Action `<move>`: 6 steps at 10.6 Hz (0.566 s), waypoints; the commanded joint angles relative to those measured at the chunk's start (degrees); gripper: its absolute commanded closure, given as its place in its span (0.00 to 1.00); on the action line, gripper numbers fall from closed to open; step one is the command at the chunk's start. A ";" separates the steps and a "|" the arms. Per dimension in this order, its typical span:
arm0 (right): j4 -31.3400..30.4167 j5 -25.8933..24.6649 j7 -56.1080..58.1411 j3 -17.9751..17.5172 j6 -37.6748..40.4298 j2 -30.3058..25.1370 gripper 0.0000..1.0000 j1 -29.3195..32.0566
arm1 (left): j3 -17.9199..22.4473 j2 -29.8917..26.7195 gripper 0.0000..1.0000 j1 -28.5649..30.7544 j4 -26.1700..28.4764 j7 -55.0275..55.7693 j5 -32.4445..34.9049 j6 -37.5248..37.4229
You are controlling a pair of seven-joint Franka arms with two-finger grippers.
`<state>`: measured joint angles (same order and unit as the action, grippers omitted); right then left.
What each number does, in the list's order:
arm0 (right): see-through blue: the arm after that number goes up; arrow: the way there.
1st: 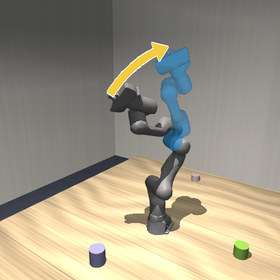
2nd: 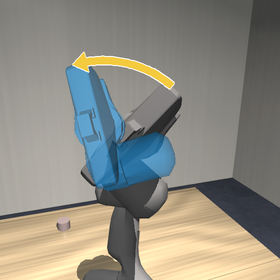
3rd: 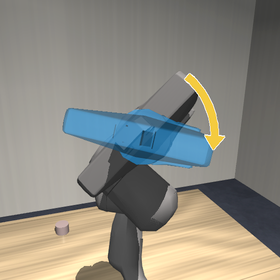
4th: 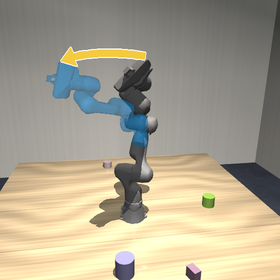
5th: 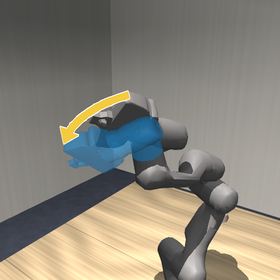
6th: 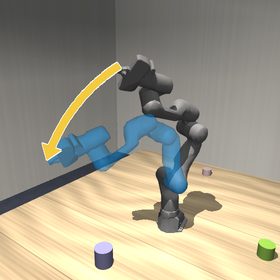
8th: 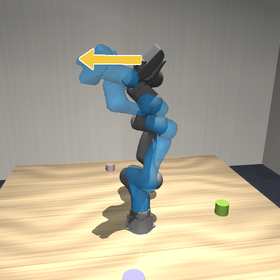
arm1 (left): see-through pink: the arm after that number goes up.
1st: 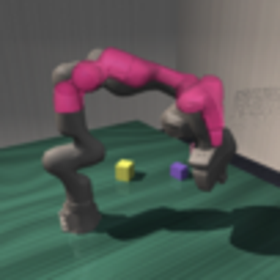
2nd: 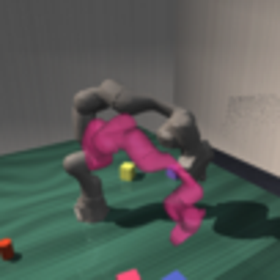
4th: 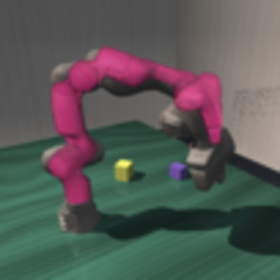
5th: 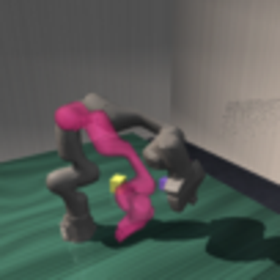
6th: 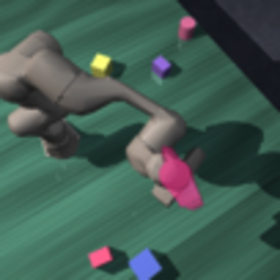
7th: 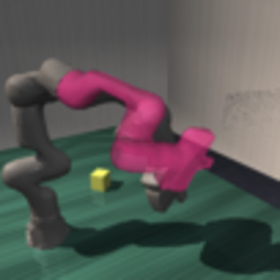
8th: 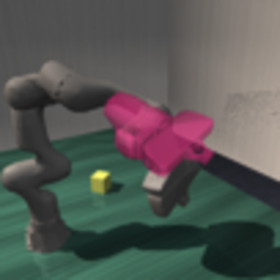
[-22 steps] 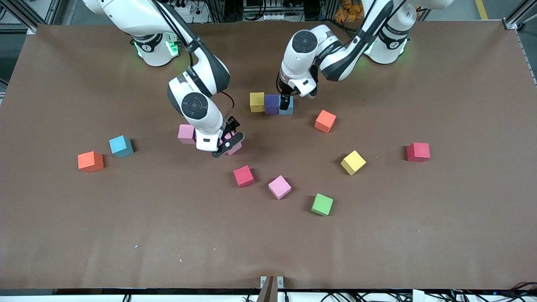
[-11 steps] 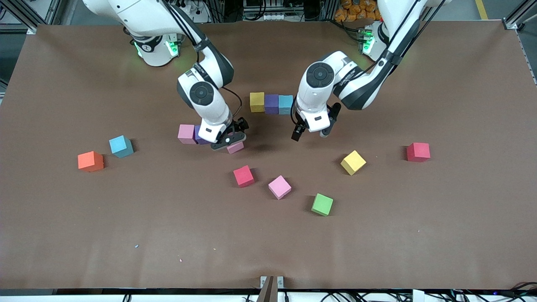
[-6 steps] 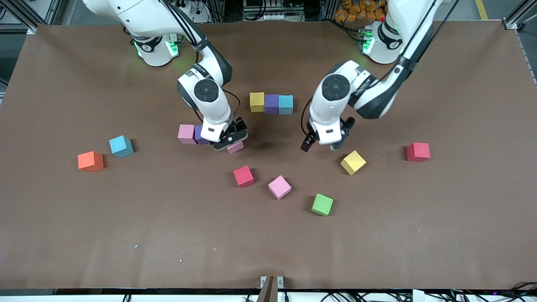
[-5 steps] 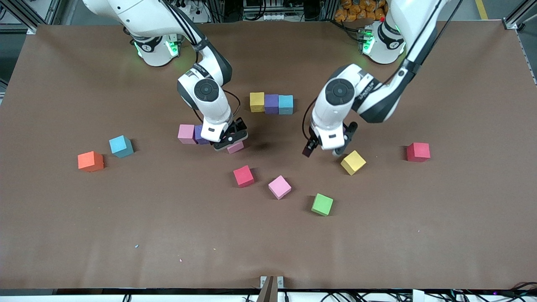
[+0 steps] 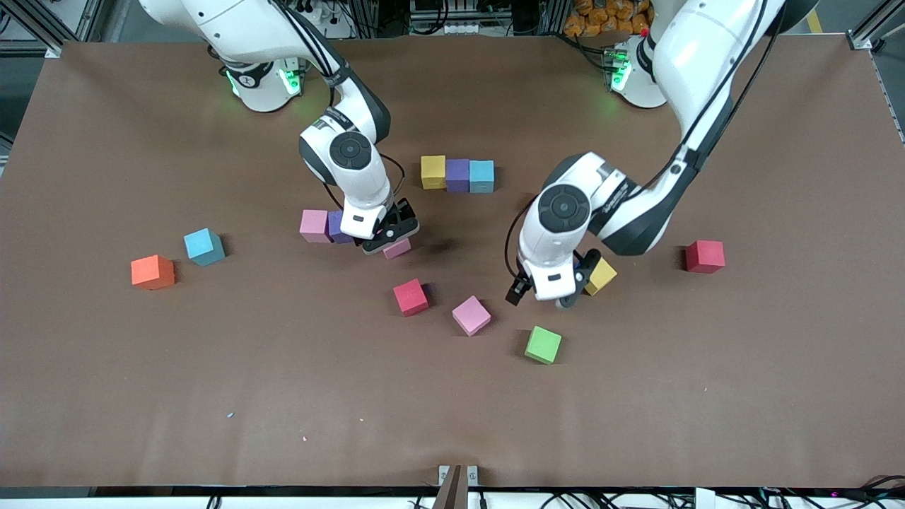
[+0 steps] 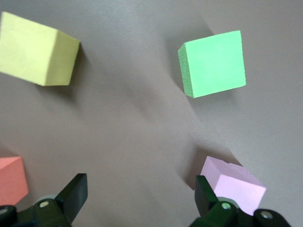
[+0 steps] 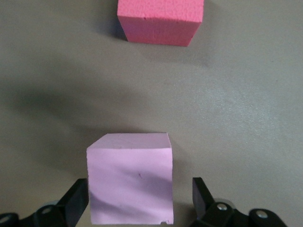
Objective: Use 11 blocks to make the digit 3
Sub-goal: 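Grasp the lavender block with the left gripper while the right gripper carries pink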
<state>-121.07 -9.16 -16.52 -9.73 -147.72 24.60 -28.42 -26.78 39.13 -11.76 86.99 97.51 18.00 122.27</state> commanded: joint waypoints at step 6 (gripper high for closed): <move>1.72 -1.65 -0.70 -0.12 0.06 1.59 0.64 0.55 | 2.35 10.60 0.00 -6.69 -19.99 -2.58 0.99 -2.92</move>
<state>-120.44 -9.23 -16.52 -9.73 -147.72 25.02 -28.40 -25.12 46.56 -16.06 73.61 96.32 18.04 121.15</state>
